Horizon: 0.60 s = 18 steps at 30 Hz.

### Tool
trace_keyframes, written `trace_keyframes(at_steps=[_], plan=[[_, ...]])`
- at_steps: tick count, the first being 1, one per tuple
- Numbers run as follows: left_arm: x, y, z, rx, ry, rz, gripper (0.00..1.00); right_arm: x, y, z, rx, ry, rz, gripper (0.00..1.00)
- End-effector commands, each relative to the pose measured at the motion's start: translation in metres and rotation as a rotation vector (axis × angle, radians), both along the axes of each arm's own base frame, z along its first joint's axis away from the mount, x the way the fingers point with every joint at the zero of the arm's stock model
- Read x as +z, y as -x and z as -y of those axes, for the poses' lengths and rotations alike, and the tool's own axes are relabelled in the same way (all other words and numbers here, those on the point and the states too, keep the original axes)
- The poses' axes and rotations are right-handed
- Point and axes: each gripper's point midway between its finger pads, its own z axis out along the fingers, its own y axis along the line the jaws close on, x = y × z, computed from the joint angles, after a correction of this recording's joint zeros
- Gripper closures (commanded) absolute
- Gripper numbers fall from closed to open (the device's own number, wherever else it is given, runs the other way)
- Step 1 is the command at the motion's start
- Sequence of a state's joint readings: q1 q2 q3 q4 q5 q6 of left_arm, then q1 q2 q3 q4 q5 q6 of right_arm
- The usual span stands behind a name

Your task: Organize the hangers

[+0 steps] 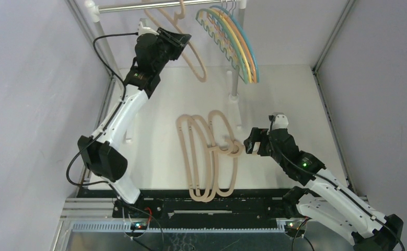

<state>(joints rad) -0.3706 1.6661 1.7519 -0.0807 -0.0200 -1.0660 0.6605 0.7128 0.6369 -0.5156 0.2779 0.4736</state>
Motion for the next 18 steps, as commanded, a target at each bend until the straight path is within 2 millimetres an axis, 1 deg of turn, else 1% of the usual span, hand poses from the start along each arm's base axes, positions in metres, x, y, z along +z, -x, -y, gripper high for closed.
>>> trace_keyframes(at_steps=[1,2,3,7,11,13,14,15,16,17,18], plan=[[0.013,-0.004,0.008,-0.027,-0.048,0.02,0.6,0.022,-0.008,-0.003,0.002,-0.029,0.056,0.01],[0.011,-0.004,0.011,-0.035,-0.073,0.013,0.56,0.021,-0.009,-0.003,0.001,-0.028,0.055,0.01],[0.013,-0.004,0.014,-0.047,-0.089,0.019,0.53,0.021,-0.009,-0.003,0.0,-0.028,0.053,0.01],[0.014,-0.004,0.029,-0.11,-0.143,0.023,0.49,0.021,-0.01,-0.003,-0.002,-0.027,0.055,0.01],[0.016,0.003,0.03,-0.123,-0.182,0.039,0.38,0.02,-0.009,-0.003,-0.003,-0.024,0.051,0.01],[0.015,0.01,0.026,-0.121,-0.205,0.048,0.3,0.018,-0.009,-0.002,-0.005,-0.019,0.044,0.01],[0.01,0.013,0.024,-0.12,-0.219,0.042,0.25,0.017,-0.009,-0.002,-0.005,-0.018,0.041,0.01],[0.009,0.018,0.021,-0.119,-0.231,0.045,0.19,0.017,-0.01,-0.002,-0.005,-0.016,0.039,0.01],[0.007,0.023,0.019,-0.12,-0.241,0.047,0.09,0.016,-0.01,-0.002,-0.005,-0.014,0.037,0.01],[0.007,0.029,0.015,-0.117,-0.249,0.054,0.02,0.016,-0.01,-0.002,-0.005,-0.014,0.036,0.01],[0.005,0.035,0.011,-0.112,-0.261,0.058,0.01,0.016,-0.01,-0.003,-0.005,-0.016,0.036,0.01]])
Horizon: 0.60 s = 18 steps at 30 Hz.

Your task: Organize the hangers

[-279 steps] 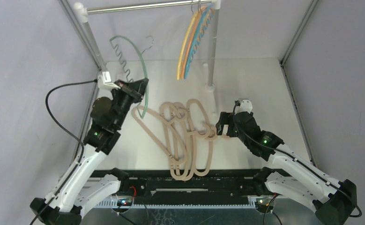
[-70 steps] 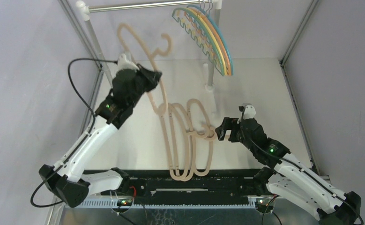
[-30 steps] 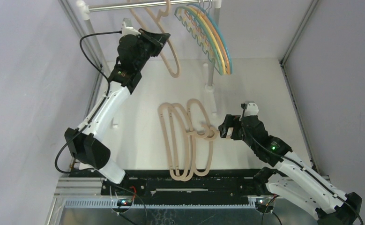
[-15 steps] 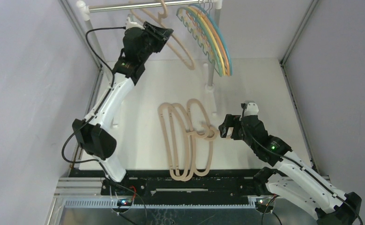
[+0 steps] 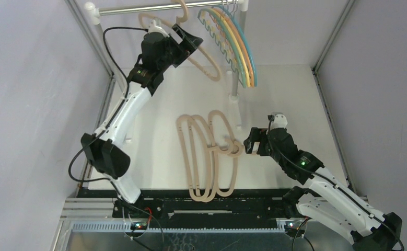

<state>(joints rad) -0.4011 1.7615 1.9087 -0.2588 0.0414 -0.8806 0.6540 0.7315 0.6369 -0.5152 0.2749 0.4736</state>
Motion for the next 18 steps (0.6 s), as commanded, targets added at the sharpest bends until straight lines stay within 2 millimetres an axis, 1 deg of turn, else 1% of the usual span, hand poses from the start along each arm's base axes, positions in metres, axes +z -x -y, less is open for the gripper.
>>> trace_keyframes(at_steps=[1,8,9,11,14,16,18], plan=[[0.027,0.043,-0.019,-0.013,-0.054,0.104,0.01,0.02,-0.008,-0.003,-0.001,-0.025,0.05,0.01],[0.031,0.09,-0.053,0.044,-0.123,0.16,0.0,0.018,-0.009,-0.004,-0.001,-0.02,0.044,0.01],[0.028,0.095,-0.058,0.052,-0.137,0.162,0.01,0.018,-0.009,-0.003,-0.003,-0.02,0.043,0.01],[0.019,0.105,-0.067,0.07,-0.161,0.156,0.01,0.017,-0.01,-0.002,-0.009,-0.018,0.044,0.01],[-0.001,0.119,-0.08,0.091,-0.228,0.156,0.0,0.016,-0.01,-0.002,-0.013,-0.013,0.042,0.01],[-0.019,0.127,-0.085,0.09,-0.255,0.142,0.0,0.015,-0.01,-0.002,-0.011,-0.01,0.039,0.01],[-0.043,0.133,-0.084,0.064,-0.274,0.112,0.01,0.015,-0.01,-0.003,-0.013,-0.011,0.035,0.01]])
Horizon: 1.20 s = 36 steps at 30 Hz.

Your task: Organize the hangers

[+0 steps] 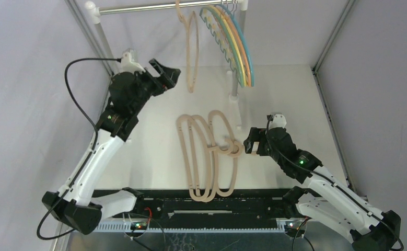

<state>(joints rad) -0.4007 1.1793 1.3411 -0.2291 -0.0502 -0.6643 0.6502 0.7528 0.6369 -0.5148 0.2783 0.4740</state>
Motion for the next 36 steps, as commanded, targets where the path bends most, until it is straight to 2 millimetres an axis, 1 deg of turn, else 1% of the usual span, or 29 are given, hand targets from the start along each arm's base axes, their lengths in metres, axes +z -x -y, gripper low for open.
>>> trace_keyframes(at_steps=[1,2,5,7,10,11,14,16,19,20,23,24,27,30,32,36], plan=[[-0.057,0.009,-0.003,-0.016,-0.091,-0.054,0.01,0.019,-0.008,-0.004,-0.005,-0.028,0.048,0.01],[-0.074,0.011,0.0,-0.033,-0.094,-0.083,0.02,0.018,-0.008,-0.005,-0.004,-0.029,0.043,0.01],[-0.124,0.022,0.003,-0.036,-0.145,-0.172,0.13,0.015,-0.008,-0.006,-0.005,-0.019,0.034,0.01],[-0.153,0.034,0.011,-0.04,-0.197,-0.213,0.18,0.013,-0.008,-0.006,-0.006,-0.012,0.029,0.01],[-0.192,0.055,0.026,-0.055,-0.258,-0.28,0.22,0.013,-0.009,-0.006,-0.008,-0.012,0.031,0.01],[-0.205,0.061,0.027,-0.038,-0.277,-0.307,0.24,0.013,-0.009,-0.006,-0.01,-0.011,0.031,0.01],[-0.244,0.087,0.043,-0.049,-0.275,-0.398,0.36,0.014,-0.009,-0.006,-0.012,-0.01,0.031,0.01],[-0.265,0.101,0.049,-0.042,-0.279,-0.449,0.43,0.013,-0.009,-0.006,-0.013,-0.009,0.029,0.01],[-0.285,0.117,0.056,-0.028,-0.319,-0.498,0.49,0.012,-0.009,-0.008,-0.008,-0.012,0.022,0.01],[-0.289,0.121,0.059,-0.028,-0.332,-0.507,0.5,0.011,-0.008,-0.008,-0.006,-0.01,0.018,0.01],[-0.301,0.132,0.075,-0.043,-0.359,-0.531,0.5,0.01,-0.007,-0.008,-0.007,-0.01,0.011,0.01],[-0.303,0.137,0.083,-0.058,-0.367,-0.537,0.5,0.009,-0.006,-0.008,-0.005,-0.01,0.011,0.01],[-0.312,0.142,0.099,-0.062,-0.413,-0.558,0.49,0.013,-0.006,-0.009,-0.003,-0.021,0.022,0.01],[-0.334,0.147,0.107,-0.057,-0.452,-0.602,0.49,0.016,-0.004,-0.01,0.002,-0.034,0.028,0.01],[-0.344,0.151,0.113,-0.068,-0.442,-0.62,0.48,0.017,-0.004,-0.01,0.004,-0.035,0.03,0.01],[-0.352,0.155,0.119,-0.08,-0.434,-0.634,0.48,0.014,-0.003,-0.009,0.003,-0.031,0.029,0.01]])
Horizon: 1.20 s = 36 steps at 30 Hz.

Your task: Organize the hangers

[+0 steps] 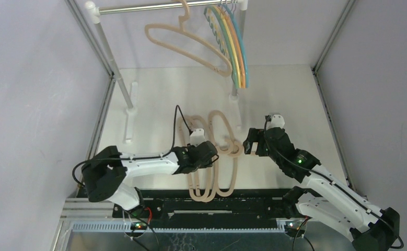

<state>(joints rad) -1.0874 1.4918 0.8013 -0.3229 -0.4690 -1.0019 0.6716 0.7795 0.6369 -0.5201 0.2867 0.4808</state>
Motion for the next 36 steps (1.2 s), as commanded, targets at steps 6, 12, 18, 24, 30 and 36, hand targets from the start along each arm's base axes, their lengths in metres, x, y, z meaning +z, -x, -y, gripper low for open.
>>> trace_keyframes(at_steps=[6,12,18,24,30,36], plan=[[0.0,-0.003,0.02,0.024,0.057,0.013,0.47,0.017,-0.004,-0.005,-0.01,-0.051,0.048,0.01],[-0.013,0.001,0.021,0.021,0.033,-0.015,0.46,0.016,-0.004,-0.004,-0.012,-0.046,0.048,0.01],[-0.023,0.005,0.019,0.013,-0.014,-0.051,0.5,0.016,-0.004,-0.003,-0.017,-0.049,0.048,0.01],[-0.026,0.007,0.012,0.015,-0.046,-0.05,0.65,0.015,-0.002,-0.003,-0.015,-0.06,0.054,0.01],[-0.026,0.008,0.009,0.017,-0.062,-0.045,1.0,0.016,-0.001,0.0,-0.024,-0.06,0.059,0.0],[0.029,-0.001,-0.014,0.052,-0.068,0.056,1.0,0.015,-0.002,0.001,-0.03,-0.054,0.055,0.0]])
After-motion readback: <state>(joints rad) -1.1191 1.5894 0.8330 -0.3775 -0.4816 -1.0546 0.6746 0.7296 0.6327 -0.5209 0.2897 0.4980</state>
